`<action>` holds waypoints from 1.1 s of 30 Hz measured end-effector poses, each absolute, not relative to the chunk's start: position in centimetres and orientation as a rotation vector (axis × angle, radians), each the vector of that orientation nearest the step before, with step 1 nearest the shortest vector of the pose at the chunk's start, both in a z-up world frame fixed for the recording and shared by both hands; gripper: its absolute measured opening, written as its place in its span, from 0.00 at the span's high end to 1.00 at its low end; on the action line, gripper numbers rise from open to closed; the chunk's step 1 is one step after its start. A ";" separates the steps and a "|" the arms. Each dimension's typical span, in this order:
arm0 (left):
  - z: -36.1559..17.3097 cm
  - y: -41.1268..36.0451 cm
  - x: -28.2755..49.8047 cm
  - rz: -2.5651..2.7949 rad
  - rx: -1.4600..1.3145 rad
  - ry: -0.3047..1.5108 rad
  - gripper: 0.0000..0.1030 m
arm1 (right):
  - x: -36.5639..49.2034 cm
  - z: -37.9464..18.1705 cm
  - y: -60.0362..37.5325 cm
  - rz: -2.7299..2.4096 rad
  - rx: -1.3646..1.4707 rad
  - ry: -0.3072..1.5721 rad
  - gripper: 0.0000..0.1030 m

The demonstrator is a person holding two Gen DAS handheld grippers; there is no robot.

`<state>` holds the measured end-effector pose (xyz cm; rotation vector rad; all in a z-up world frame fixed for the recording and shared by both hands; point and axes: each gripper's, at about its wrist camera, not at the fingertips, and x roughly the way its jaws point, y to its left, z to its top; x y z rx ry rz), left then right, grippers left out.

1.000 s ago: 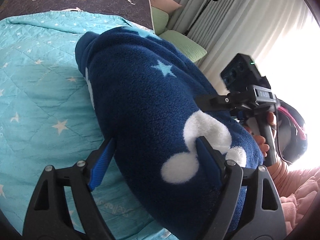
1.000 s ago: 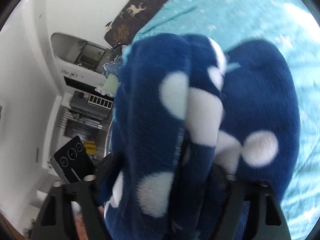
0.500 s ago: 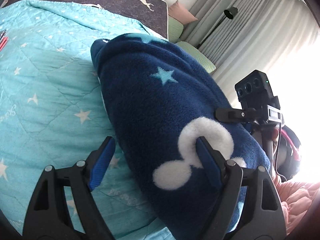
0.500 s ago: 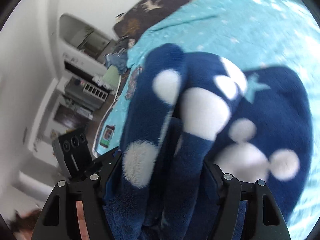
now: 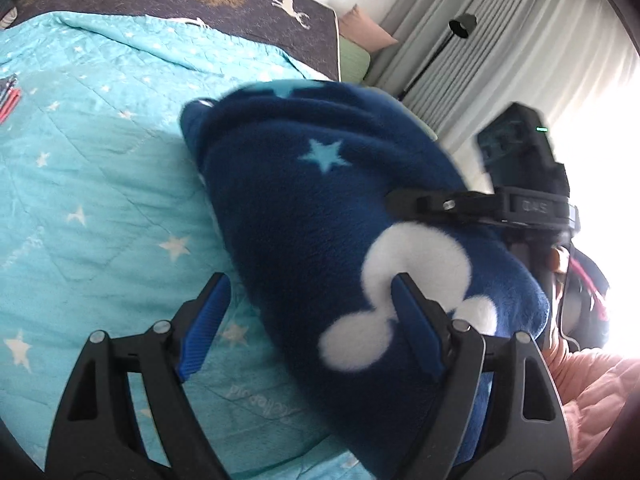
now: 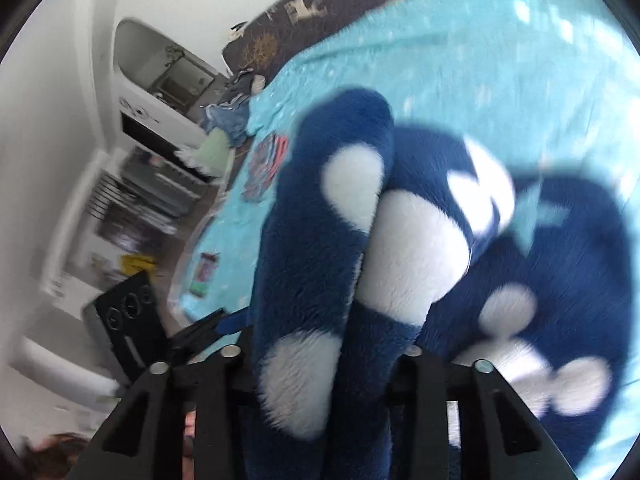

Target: Fold small clothes

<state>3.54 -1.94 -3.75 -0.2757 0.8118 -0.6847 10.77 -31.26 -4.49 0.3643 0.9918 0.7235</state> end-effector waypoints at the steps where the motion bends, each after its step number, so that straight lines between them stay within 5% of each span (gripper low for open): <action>1: -2.9 -2.1 3.2 -0.690 -0.261 0.786 0.20 | 10.1 -2.7 -31.2 0.706 0.308 0.942 0.65; 7: 0.5 -5.5 1.8 -0.809 -0.171 0.676 0.20 | 5.2 2.2 -35.4 0.615 0.162 0.779 0.62; 14: -3.1 -14.0 2.3 -0.843 0.042 0.823 0.17 | 7.3 -8.5 -42.6 0.445 0.389 1.015 0.37; 20: -4.3 -15.1 1.9 -0.779 0.074 0.861 0.13 | 4.4 -4.7 -46.9 0.315 0.382 0.906 0.37; 22: -4.4 -15.1 2.1 -0.776 0.046 0.875 0.13 | 2.1 -2.0 -47.3 0.324 0.333 0.833 0.63; 24: -4.4 -15.2 1.8 -0.769 0.040 0.873 0.13 | -0.5 0.6 -45.5 0.482 0.323 0.785 0.77; 28: -4.7 -15.3 1.4 -0.762 0.036 0.873 0.13 | -3.6 0.9 -39.4 0.656 0.128 0.829 0.86; 31: -5.1 -15.1 1.2 -0.763 0.031 0.892 0.13 | -1.7 -5.6 -36.4 0.469 -0.054 1.026 0.95; 33: -5.1 -15.1 0.8 -0.741 0.054 0.888 0.13 | -0.4 -8.4 -37.1 0.499 0.098 1.089 0.97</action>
